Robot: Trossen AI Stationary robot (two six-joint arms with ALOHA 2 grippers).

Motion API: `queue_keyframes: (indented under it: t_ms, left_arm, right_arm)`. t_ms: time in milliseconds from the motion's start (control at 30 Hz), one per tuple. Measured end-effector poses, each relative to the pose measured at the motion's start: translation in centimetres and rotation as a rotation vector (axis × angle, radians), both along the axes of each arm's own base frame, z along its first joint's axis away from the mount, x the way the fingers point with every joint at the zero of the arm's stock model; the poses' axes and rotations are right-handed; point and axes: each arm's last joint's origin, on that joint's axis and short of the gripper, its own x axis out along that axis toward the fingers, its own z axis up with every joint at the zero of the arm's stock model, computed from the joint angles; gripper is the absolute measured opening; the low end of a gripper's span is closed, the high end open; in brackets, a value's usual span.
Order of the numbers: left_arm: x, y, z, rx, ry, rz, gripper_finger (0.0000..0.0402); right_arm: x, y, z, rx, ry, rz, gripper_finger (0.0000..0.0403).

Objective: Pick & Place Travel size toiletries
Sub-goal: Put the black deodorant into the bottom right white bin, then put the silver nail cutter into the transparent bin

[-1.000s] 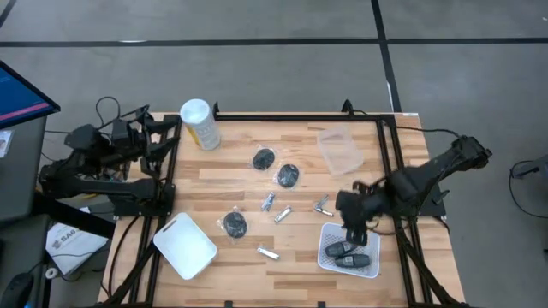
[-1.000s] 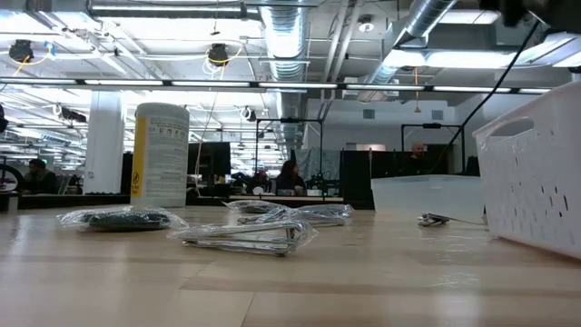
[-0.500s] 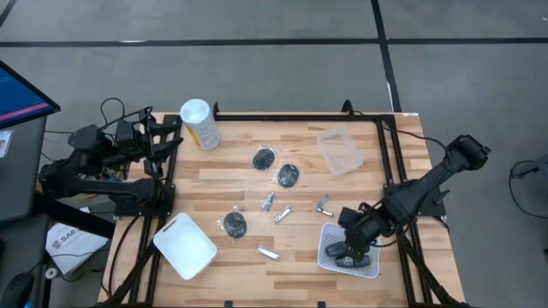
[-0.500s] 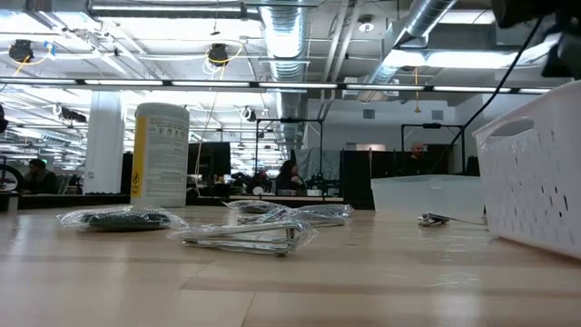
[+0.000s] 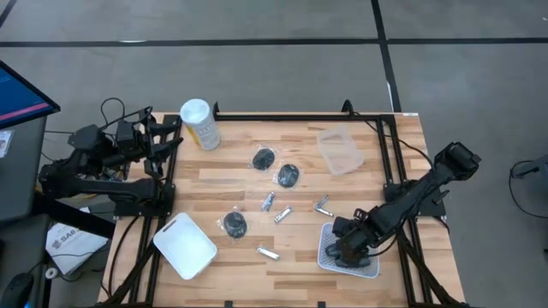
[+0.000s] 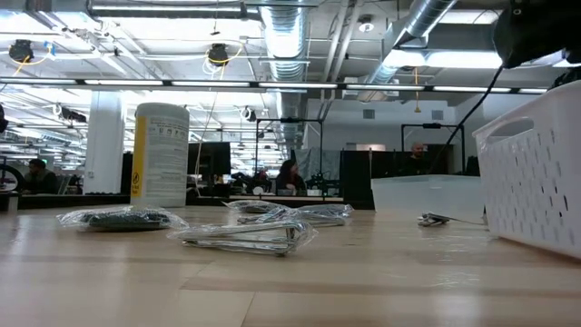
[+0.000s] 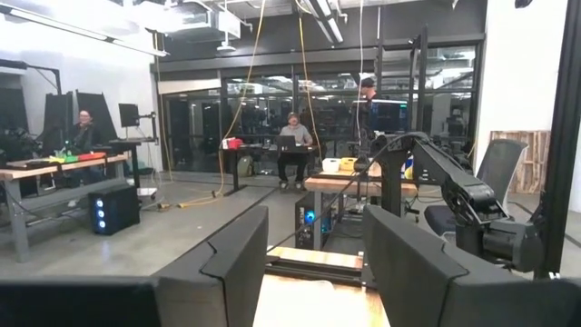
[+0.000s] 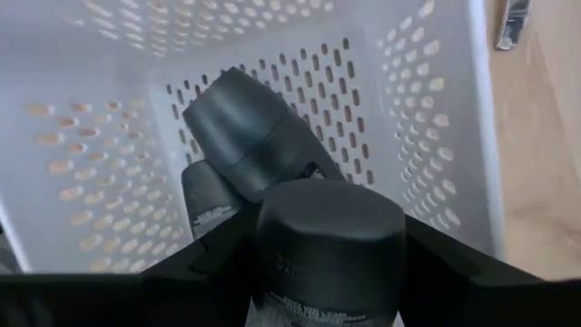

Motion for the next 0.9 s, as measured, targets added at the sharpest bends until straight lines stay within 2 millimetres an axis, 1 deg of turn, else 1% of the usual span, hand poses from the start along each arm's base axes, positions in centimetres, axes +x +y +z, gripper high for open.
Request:
queue_keyframes:
  t_ms: [167,400,467,533,633,733,833,900]
  left_arm:
    - [0.0,0.0,0.0,0.0,0.0,0.0,0.0175]
    - [0.0,0.0,0.0,0.0,0.0,0.0,0.0176]
    - [0.0,0.0,0.0,0.0,0.0,0.0,0.0177]
    - [0.0,0.0,0.0,0.0,0.0,0.0,0.0177]
    - [0.0,0.0,0.0,0.0,0.0,0.0,0.0177]
    - [0.0,0.0,0.0,0.0,0.0,0.0,0.0177]
    - [0.0,0.0,0.0,0.0,0.0,0.0,0.0177]
    - [0.0,0.0,0.0,0.0,0.0,0.0,0.0177]
  right_arm:
    - [0.0,0.0,0.1,-0.001,-0.006,0.029,0.0212]
    - [0.1,0.1,0.4,0.035,0.003,0.09,0.0259]
    - [0.4,0.0,1.7,0.075,-0.022,0.139,0.027]
    - [1.0,-0.5,3.9,0.106,-0.076,0.182,0.0275]
    - [1.7,-2.3,7.6,0.077,-0.161,0.229,0.0275]
    - [2.5,-5.0,11.1,-0.039,-0.261,0.242,0.0275]
    - [3.4,-8.1,12.9,-0.172,-0.272,0.288,0.0275]
    - [4.1,-10.2,13.1,-0.222,-0.243,0.32,0.0275]
